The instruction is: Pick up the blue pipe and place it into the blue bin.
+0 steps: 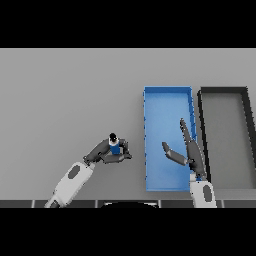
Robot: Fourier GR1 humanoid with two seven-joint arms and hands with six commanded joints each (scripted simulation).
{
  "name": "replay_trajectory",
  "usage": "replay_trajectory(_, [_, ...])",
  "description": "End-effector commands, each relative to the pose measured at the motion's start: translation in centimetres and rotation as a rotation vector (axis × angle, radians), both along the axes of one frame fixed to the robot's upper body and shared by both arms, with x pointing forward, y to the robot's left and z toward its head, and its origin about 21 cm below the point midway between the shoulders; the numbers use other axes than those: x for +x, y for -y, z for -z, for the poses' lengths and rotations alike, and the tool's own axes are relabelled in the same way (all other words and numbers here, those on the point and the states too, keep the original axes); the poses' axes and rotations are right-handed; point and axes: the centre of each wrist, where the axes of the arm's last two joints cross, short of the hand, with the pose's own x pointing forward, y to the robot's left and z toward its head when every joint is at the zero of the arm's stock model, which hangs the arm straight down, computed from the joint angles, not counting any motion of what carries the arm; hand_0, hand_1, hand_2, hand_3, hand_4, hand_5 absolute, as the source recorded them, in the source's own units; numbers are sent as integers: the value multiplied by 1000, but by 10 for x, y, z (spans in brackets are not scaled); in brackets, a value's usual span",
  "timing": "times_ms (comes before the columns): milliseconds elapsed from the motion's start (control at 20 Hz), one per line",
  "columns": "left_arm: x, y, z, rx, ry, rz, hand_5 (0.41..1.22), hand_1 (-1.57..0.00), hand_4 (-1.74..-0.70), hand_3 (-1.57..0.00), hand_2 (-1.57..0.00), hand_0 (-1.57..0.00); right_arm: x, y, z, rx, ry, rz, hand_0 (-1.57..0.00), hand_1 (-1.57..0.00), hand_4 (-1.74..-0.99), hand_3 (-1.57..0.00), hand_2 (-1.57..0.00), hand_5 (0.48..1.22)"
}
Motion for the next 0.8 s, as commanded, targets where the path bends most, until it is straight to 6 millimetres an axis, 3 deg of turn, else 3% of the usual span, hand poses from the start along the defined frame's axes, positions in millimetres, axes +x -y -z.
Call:
replay_trajectory(0, [-4, 0, 2, -12, 16, 21, 1034, -1113, -1567, -1102, -1142, -1025, -1, -2, 1, 0, -4, -2, 1, 1, -1196, 1, 1, 604])
replay_trajectory(100, [-5, 5, 5, -25, 44, 26, 1101, -1278, -1626, -1225, -1296, -1221, -2, -3, -3, -11, -4, -4, 1, 1, -1195, 1, 1, 603])
replay_trajectory(250, [-11, 9, 6, -43, 71, 12, 1160, -1421, -1680, -1351, -1430, -1392, 1, -1, 1, -4, -23, -1, 1, 1, -1192, 1, 1, 602])
replay_trajectory(750, [-9, 33, -62, -143, 179, 48, 1214, -1555, -1734, -1482, -1556, -1552, -1, 2, 3, -27, 12, 3, 1, 1, -1149, 1, 1, 599])
